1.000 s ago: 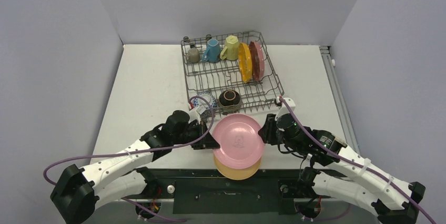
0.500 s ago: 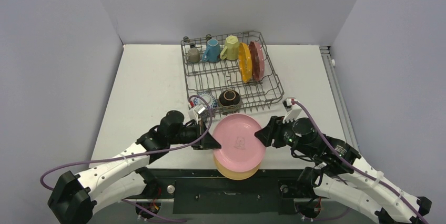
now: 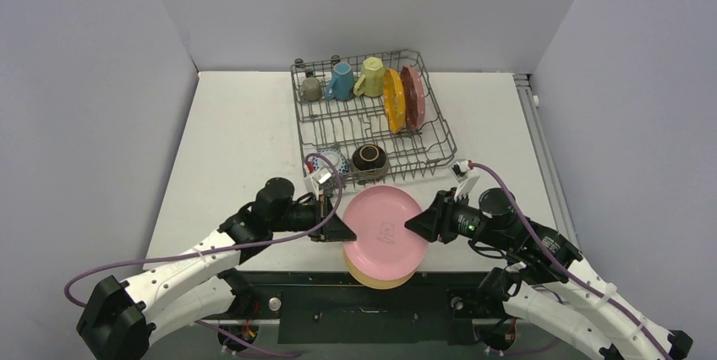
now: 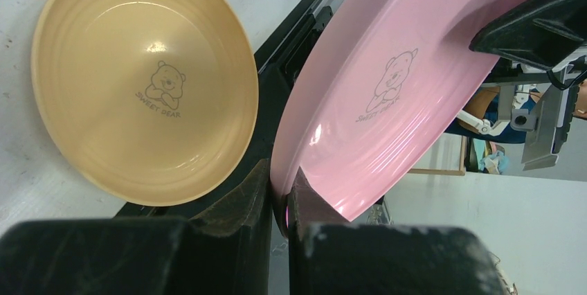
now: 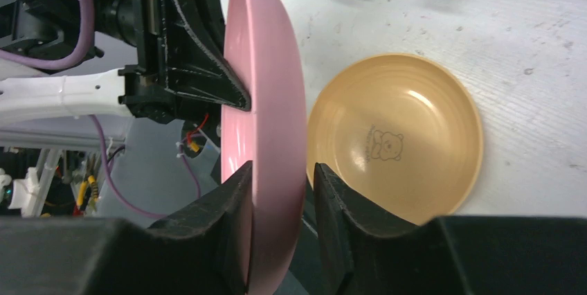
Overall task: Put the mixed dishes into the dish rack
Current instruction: Pick up the plate at the center of the board.
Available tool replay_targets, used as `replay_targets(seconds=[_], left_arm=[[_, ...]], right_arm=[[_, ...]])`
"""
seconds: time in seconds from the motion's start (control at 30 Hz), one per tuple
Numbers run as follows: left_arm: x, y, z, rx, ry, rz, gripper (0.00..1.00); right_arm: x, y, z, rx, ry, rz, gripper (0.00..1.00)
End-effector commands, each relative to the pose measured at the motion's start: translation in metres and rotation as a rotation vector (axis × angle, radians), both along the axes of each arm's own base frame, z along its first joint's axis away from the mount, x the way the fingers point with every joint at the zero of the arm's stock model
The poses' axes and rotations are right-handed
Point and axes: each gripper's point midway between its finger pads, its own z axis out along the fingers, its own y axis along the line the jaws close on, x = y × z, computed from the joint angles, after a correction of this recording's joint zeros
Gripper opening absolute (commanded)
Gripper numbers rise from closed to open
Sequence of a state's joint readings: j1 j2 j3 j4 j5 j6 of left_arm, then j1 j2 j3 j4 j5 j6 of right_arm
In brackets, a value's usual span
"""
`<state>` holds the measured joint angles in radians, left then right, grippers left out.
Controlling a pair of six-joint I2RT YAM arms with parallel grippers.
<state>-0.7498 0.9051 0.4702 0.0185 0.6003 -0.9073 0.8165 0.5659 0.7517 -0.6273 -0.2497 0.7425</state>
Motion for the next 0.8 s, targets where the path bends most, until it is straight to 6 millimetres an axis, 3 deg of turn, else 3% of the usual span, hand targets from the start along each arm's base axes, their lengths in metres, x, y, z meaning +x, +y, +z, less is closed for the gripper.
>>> replay_targets(seconds=[0.0,0.1,0.27,0.4,0.53,0.57,0.77], left_arm=[[0.003,-0.005,0.028,-0.089,-0.097,-0.031,0.00],[0.003,-0.005,0.027,-0.085,-0.098,-0.029,0.00],[0.004,-0.006,0.026,-0.080,-0.093,-0.027,0.00],[0.005,-0.005,0.024,-0.065,-0.086,-0.019,0.02],[0.007,-0.003,0.020,-0.039,-0.081,-0.007,0.26],[0.008,-0.003,0.020,-0.038,-0.082,-0.003,0.37],[0.011,-0.001,0.024,-0.027,-0.100,0.010,0.62]], right_arm=[[-0.008,0.008,0.012,0.063,-0.016,0.068,0.28],[-0.011,0.009,0.011,0.063,-0.007,0.085,0.21],[-0.011,0.008,0.006,0.043,0.002,0.083,0.00],[-0.007,0.002,0.003,0.011,-0.009,0.054,0.00],[0.002,-0.009,0.007,-0.023,-0.044,-0.015,0.00],[0.003,-0.013,0.005,-0.041,-0.040,-0.028,0.00],[0.016,-0.033,0.011,-0.129,-0.081,-0.130,0.00]])
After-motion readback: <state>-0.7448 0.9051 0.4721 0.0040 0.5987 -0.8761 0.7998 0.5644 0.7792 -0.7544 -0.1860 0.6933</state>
